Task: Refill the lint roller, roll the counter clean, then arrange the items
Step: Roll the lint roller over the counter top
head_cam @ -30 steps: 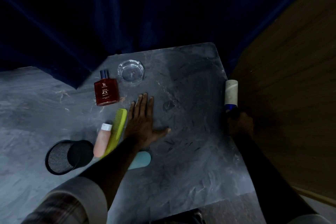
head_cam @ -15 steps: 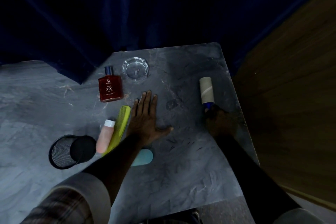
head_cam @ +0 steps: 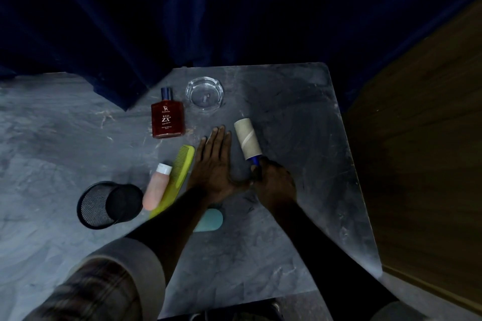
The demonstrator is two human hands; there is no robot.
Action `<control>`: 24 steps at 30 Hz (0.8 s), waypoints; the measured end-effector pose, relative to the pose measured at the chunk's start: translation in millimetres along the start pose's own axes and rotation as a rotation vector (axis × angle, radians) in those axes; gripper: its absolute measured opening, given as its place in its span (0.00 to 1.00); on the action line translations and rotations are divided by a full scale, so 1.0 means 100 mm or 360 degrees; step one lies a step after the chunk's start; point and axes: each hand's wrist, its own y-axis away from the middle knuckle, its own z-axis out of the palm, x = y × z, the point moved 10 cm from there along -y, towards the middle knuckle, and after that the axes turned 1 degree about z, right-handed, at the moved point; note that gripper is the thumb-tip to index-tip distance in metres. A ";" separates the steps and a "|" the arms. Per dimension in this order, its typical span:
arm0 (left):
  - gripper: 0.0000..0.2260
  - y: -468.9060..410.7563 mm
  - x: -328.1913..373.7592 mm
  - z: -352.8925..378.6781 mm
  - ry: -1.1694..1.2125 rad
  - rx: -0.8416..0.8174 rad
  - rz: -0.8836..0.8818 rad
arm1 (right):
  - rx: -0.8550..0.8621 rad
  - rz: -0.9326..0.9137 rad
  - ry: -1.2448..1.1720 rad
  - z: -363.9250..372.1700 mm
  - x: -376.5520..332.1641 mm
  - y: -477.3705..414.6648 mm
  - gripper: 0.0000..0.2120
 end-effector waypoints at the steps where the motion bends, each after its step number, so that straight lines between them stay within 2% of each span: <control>1: 0.64 0.00 0.00 0.00 0.0008 0.0013 -0.0002 | -0.0027 -0.0006 0.0005 0.03 -0.03 0.01 0.15; 6: 0.61 -0.01 -0.01 -0.02 0.0045 0.0092 -0.0012 | -0.0091 -0.0037 0.0060 0.10 -0.09 0.02 0.17; 12: 0.65 -0.02 -0.03 0.02 0.0049 0.0048 -0.0018 | 0.0026 0.0033 -0.0013 -0.03 0.11 -0.04 0.14; 18: 0.65 0.00 -0.08 0.01 0.0062 0.0045 -0.0055 | 0.0102 0.0275 -0.0061 -0.23 0.65 -0.18 0.15; 24: 0.65 0.00 0.04 -0.01 0.0049 -0.0011 -0.0003 | -0.0020 0.0756 -0.0199 -0.36 1.42 -0.15 0.17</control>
